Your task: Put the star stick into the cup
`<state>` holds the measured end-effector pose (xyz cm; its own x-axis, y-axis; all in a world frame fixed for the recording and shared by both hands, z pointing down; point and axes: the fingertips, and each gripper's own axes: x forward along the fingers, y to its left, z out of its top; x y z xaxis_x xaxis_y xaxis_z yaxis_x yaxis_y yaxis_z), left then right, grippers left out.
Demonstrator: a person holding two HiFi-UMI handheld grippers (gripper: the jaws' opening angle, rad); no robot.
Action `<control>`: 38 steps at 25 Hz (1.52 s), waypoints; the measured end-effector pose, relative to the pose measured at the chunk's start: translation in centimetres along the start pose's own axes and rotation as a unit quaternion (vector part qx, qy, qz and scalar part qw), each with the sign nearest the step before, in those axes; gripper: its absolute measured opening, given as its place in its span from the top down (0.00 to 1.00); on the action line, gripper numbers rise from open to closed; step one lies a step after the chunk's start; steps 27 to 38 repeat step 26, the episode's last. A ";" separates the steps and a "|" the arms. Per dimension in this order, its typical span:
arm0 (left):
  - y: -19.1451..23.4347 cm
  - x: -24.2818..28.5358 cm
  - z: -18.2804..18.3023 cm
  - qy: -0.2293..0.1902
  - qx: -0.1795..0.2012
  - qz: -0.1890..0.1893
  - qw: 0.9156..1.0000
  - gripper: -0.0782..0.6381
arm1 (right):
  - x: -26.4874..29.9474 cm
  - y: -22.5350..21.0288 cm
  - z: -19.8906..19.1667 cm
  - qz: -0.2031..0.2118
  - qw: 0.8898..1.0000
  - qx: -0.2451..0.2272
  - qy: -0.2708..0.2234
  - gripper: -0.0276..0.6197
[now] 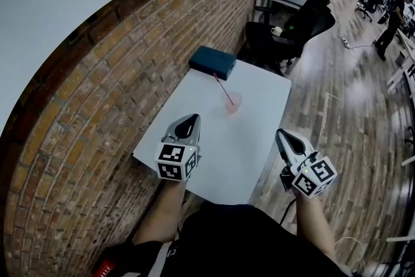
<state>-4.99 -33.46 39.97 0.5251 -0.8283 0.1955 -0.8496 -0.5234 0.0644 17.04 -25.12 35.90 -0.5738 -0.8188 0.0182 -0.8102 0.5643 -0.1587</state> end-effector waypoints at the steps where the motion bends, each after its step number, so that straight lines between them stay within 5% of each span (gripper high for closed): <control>1: -0.3 0.1 0.0 0.000 0.000 0.000 1.000 0.88 | -0.2 -0.1 -0.1 0.002 1.000 -0.004 0.000 0.96; 38: -1.6 1.5 0.1 0.007 0.004 -0.005 1.000 0.88 | -0.3 -1.4 -1.6 0.012 1.000 0.008 0.016 0.96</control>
